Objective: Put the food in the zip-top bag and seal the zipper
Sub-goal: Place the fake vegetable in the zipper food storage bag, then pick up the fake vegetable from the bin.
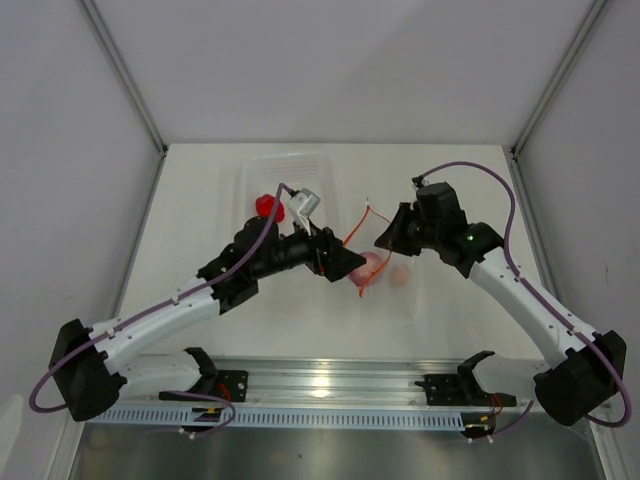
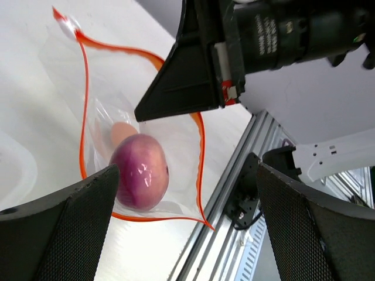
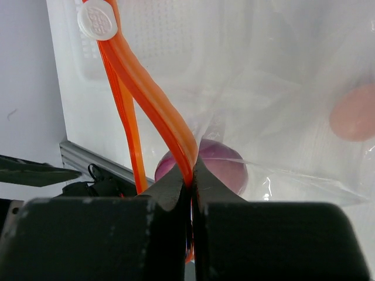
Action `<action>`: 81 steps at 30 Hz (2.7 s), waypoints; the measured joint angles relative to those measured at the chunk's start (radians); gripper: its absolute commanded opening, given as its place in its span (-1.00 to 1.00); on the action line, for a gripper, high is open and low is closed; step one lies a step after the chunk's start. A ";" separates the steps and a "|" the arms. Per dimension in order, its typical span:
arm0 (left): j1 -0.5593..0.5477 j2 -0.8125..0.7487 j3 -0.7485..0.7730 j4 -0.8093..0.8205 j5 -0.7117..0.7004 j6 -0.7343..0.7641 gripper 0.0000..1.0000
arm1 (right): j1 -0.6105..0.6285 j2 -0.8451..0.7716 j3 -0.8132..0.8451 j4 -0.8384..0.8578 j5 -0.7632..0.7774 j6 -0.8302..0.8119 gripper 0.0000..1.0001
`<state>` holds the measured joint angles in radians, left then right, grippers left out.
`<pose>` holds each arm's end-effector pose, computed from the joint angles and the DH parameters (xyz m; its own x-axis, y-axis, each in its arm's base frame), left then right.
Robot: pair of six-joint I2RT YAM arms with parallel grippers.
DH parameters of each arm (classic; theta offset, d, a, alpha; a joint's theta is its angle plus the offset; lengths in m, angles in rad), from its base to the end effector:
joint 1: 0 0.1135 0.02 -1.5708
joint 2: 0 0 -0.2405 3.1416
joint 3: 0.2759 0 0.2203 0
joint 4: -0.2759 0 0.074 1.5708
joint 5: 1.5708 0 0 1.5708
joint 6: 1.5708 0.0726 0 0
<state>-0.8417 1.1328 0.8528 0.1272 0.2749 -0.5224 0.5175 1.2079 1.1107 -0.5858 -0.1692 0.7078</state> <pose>0.1722 -0.2223 0.3085 -0.5352 -0.1217 -0.8359 0.7263 0.4389 -0.5289 0.2237 0.1414 0.2856 -0.8076 0.2777 -0.5203 -0.1001 0.8048 0.5851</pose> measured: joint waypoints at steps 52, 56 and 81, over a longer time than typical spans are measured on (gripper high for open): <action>0.399 0.247 0.394 -0.495 -0.312 0.015 0.99 | -0.206 -0.090 -0.156 0.051 -0.145 -0.192 -0.95; 0.420 0.324 0.486 -0.554 -0.394 0.016 0.99 | -0.217 -0.062 -0.155 0.061 -0.146 -0.212 -1.00; 0.511 0.933 0.984 -0.965 -0.617 -0.092 0.99 | -0.223 0.023 -0.155 0.134 -0.146 -0.216 -1.00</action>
<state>-0.3305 2.0663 1.8370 -0.8379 -0.3420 -0.6140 0.2943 1.2308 0.9558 -0.4519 -0.3157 0.4919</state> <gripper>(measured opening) 0.994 0.005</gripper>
